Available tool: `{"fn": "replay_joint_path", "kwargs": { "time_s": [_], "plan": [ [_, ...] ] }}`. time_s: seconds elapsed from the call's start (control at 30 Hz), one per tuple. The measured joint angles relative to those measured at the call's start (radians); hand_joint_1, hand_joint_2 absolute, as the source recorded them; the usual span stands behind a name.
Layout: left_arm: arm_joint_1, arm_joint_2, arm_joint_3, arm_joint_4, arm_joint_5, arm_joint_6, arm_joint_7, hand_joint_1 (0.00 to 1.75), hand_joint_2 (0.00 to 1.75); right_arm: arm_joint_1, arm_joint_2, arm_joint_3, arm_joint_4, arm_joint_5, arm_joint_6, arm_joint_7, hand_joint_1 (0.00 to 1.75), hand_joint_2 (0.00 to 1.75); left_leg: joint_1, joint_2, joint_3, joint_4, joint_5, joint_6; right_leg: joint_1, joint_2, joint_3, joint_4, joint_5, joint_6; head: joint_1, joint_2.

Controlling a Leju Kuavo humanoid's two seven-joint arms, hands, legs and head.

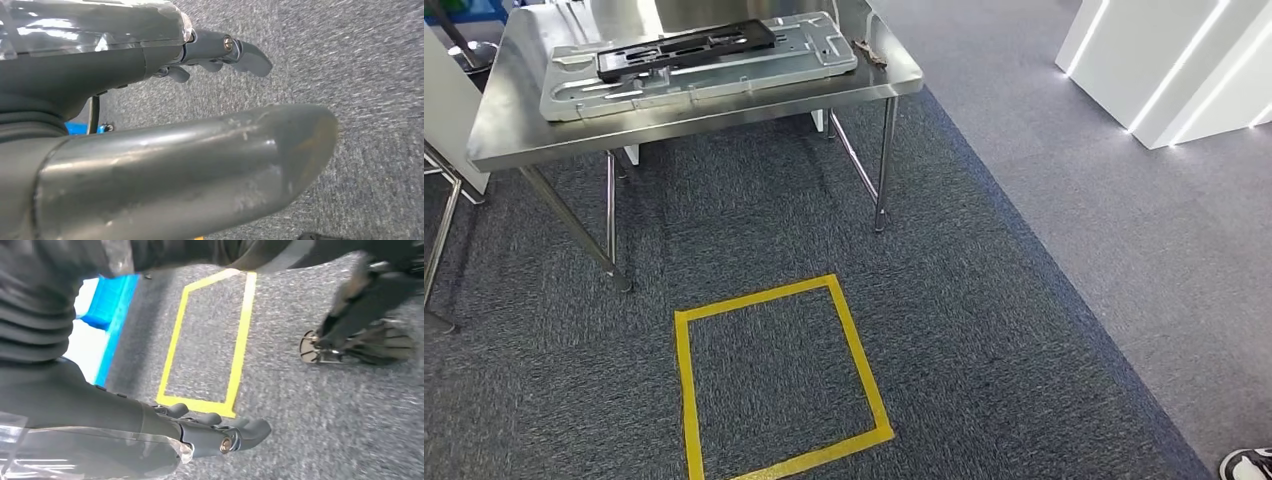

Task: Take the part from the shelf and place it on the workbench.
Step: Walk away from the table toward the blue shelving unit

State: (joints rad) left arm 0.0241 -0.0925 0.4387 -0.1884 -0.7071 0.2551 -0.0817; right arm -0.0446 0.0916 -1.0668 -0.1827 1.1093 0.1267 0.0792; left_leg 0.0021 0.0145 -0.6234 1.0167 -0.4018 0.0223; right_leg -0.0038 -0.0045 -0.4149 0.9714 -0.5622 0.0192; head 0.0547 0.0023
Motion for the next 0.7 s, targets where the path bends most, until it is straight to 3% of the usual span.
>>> {"fn": "replay_joint_path", "kwargs": {
  "time_s": [0.07,0.1,0.13,0.2,0.23,0.27,0.33,0.37,0.4,0.47,0.5,0.57,0.63,0.7],
  "plan": [
    [0.001,-0.002,0.000,0.000,-0.003,0.000,-0.004,0.00,0.00,0.000,0.000,-0.002,0.000,0.000,0.000,0.000,0.00,1.75,0.002,0.000,-0.002,-0.005,0.015,-0.014,0.001,-0.003,-0.006,-0.016,0.012,-0.019,0.000,0.000],
    [0.002,-0.002,0.000,0.000,-0.003,0.000,-0.004,0.00,0.00,-0.001,0.000,-0.003,0.000,0.000,0.000,0.000,0.00,1.75,0.003,-0.002,-0.009,0.003,0.001,-0.019,0.000,-0.005,-0.016,-0.017,0.024,-0.029,0.000,0.000],
    [0.003,-0.003,0.000,0.001,-0.004,-0.001,-0.005,0.00,0.00,-0.002,0.000,-0.004,0.000,0.000,0.000,0.000,0.00,1.75,0.004,-0.003,-0.020,0.027,-0.032,-0.024,-0.002,-0.007,-0.030,-0.019,0.038,-0.039,0.000,0.000],
    [0.004,-0.004,0.000,0.001,-0.004,-0.005,-0.005,0.00,0.00,-0.002,0.000,-0.008,0.000,0.000,0.000,-0.001,0.00,1.75,0.006,-0.006,-0.052,0.133,-0.141,-0.031,0.000,-0.010,-0.063,-0.017,0.061,-0.050,0.000,0.000],
    [0.004,-0.005,0.000,0.001,-0.002,-0.011,-0.006,0.00,0.44,-0.001,0.000,-0.009,0.000,0.000,0.001,-0.001,0.00,1.75,0.007,-0.006,-0.065,0.200,-0.179,-0.033,0.002,-0.010,-0.081,-0.015,0.072,-0.052,0.000,0.000],
    [0.005,-0.005,0.000,0.001,0.002,-0.020,-0.008,0.00,0.87,0.000,0.000,-0.010,0.000,0.000,0.001,-0.001,0.00,1.75,0.007,-0.006,-0.071,0.257,-0.189,-0.035,0.004,-0.011,-0.100,-0.011,0.083,-0.052,0.000,0.000],
    [0.006,-0.004,0.000,0.001,0.012,-0.039,-0.011,0.00,1.75,0.002,0.002,-0.010,0.000,0.004,0.000,-0.001,0.00,1.75,0.007,-0.006,-0.046,0.291,-0.136,-0.033,0.008,-0.012,-0.138,0.000,0.103,-0.051,-0.001,0.000],
    [0.007,-0.002,0.002,0.001,0.020,-0.047,-0.007,0.00,1.75,0.003,0.004,-0.010,0.000,0.010,-0.001,0.000,0.00,1.75,0.006,-0.006,-0.007,0.256,-0.103,-0.028,0.010,-0.012,-0.154,0.008,0.111,-0.050,-0.001,0.000],
    [0.006,0.002,0.006,0.001,0.030,-0.055,0.001,0.00,1.75,0.002,0.010,-0.009,0.000,0.019,-0.002,0.001,0.00,1.75,0.004,-0.006,0.050,0.190,-0.092,-0.019,0.011,-0.011,-0.168,0.016,0.117,-0.048,-0.001,0.000],
    [0.004,0.011,0.018,0.001,0.055,-0.070,0.030,0.00,1.75,0.000,0.024,-0.004,0.001,0.044,-0.007,0.006,0.00,1.75,-0.002,-0.004,0.162,0.034,-0.124,-0.005,0.015,-0.012,-0.185,0.034,0.125,-0.043,-0.001,0.000],
    [0.003,0.016,0.026,0.001,0.067,-0.078,0.045,0.00,1.75,-0.001,0.030,0.002,0.001,0.056,-0.009,0.009,0.00,1.75,-0.005,-0.004,0.193,-0.017,-0.146,-0.001,0.015,-0.013,-0.190,0.039,0.130,-0.038,0.000,0.000],
    [0.004,0.022,0.039,0.001,0.090,-0.095,0.069,0.00,1.75,-0.002,0.034,0.022,0.000,0.069,-0.012,0.014,0.00,1.75,-0.004,-0.003,0.201,-0.051,-0.154,0.004,0.014,-0.016,-0.196,0.043,0.140,-0.026,0.000,0.000],
    [0.009,0.028,0.044,0.000,0.112,-0.107,0.081,0.00,1.75,0.000,0.034,0.055,-0.002,0.055,-0.013,0.017,0.00,1.75,0.002,0.000,0.191,-0.057,-0.135,0.014,0.011,-0.009,-0.211,0.071,0.117,-0.014,0.000,0.000],
    [0.011,0.032,0.042,-0.004,0.140,-0.117,0.084,0.00,0.87,0.011,0.033,0.098,-0.003,0.009,-0.018,0.016,0.00,1.75,0.004,0.002,0.174,-0.060,-0.118,0.020,0.003,-0.001,-0.256,0.183,0.041,-0.003,0.000,0.000]
  ]
}}
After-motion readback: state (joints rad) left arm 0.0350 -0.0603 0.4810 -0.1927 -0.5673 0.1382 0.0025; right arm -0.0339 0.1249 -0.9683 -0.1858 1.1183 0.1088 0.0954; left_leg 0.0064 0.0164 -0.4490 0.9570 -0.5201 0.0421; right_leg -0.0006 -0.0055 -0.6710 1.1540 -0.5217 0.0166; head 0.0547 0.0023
